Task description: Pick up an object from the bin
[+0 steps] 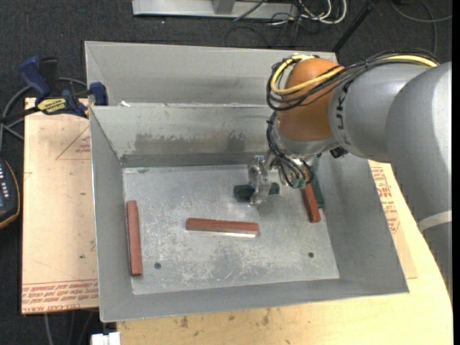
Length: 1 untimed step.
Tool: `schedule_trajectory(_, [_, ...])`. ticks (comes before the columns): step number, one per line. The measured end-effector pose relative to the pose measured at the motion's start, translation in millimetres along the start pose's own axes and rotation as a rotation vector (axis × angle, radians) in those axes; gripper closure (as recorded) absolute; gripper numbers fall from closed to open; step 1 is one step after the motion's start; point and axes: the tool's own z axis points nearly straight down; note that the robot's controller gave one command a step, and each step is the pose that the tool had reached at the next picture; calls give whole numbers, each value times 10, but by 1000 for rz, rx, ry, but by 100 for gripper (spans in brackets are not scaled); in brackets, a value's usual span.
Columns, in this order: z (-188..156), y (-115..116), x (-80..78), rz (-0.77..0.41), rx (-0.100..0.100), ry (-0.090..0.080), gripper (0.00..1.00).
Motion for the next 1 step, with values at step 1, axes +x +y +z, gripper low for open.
schedule_trajectory(1, [9, 3, 3, -1, 0, 0, 0])
